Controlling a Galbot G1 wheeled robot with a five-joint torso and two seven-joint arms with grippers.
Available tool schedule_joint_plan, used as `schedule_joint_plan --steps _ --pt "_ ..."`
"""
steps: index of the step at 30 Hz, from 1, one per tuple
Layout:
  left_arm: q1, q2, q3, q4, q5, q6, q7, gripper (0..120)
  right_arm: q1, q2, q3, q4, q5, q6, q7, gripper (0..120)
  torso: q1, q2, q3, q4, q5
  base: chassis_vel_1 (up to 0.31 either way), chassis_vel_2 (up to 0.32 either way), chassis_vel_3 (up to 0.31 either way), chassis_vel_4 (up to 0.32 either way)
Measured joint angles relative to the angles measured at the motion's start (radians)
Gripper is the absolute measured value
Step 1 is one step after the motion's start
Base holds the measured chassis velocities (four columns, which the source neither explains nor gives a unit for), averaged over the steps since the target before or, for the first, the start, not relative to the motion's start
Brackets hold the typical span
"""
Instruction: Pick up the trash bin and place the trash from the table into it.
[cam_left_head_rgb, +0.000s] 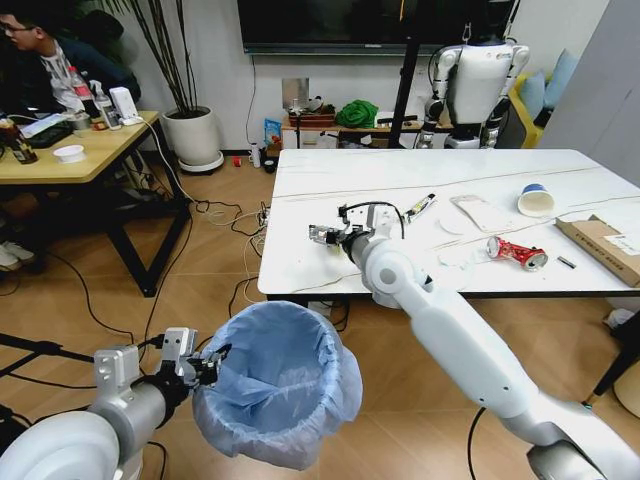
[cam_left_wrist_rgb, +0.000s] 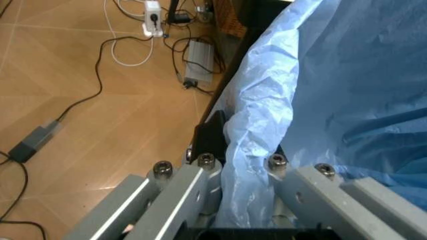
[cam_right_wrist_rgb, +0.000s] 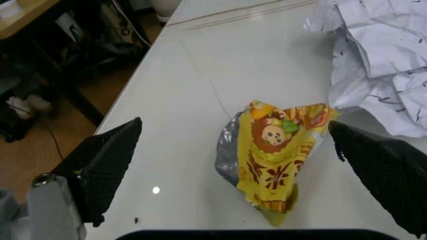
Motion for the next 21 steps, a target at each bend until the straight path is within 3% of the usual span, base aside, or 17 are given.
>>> schedule_joint_plan --steps 14,19,21 --pt "0.000 -0.014 -0.010 0.000 -0.002 0.000 0.001 3 0.001 0.006 -0.003 -0.049 0.016 -0.007 -0.010 94 0.000 0.000 0.000 0.0002 0.0002 0.000 0.000 0.000 0.000" --pt "0.002 -0.018 -0.014 0.000 -0.002 0.000 0.001 3 0.001 0.005 -0.004 -0.054 0.019 -0.006 -0.010 81 0.000 0.000 0.000 0.0002 0.0001 0.000 0.000 0.000 0.000" --pt "0.004 -0.021 -0.020 0.000 -0.003 0.000 0.002 3 -0.002 -0.002 -0.004 -0.054 0.020 -0.005 -0.010 68 0.000 0.000 0.000 0.0001 0.0001 0.000 0.000 0.000 0.000"
